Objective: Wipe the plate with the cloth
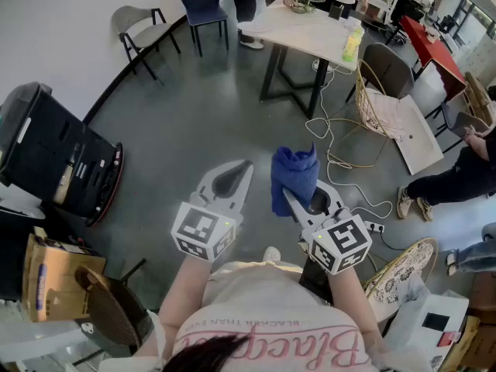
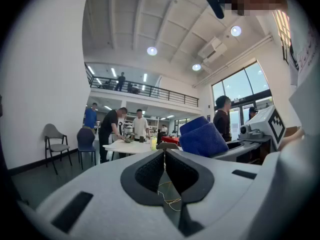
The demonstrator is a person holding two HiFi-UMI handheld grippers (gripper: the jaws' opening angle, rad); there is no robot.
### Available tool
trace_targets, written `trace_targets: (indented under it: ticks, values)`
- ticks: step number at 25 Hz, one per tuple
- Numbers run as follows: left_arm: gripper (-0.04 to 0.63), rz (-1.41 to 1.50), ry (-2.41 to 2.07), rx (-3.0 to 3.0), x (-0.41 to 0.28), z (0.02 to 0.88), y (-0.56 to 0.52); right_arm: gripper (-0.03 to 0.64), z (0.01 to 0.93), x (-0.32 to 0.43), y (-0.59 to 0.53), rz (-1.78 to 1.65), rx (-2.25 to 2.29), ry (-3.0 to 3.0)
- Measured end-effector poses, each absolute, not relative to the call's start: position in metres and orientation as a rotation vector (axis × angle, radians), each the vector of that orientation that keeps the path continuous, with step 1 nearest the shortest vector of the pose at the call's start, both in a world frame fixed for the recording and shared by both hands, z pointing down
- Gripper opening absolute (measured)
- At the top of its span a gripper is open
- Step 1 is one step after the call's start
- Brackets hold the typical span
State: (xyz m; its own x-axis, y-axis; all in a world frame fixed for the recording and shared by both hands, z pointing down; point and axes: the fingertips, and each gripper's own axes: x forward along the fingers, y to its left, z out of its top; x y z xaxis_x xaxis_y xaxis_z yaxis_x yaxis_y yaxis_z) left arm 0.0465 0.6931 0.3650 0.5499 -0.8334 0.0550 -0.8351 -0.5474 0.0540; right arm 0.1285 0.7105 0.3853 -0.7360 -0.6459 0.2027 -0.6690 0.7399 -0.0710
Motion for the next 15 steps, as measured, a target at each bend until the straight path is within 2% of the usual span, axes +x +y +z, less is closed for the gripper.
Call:
trace_targets:
  ticks: [15]
  values:
    - [0.006, 0.024, -1.527, 2.655, 0.093, 0.368, 0.658, 0.109, 0.386, 0.175, 0.676, 0.206, 0.994, -2.809]
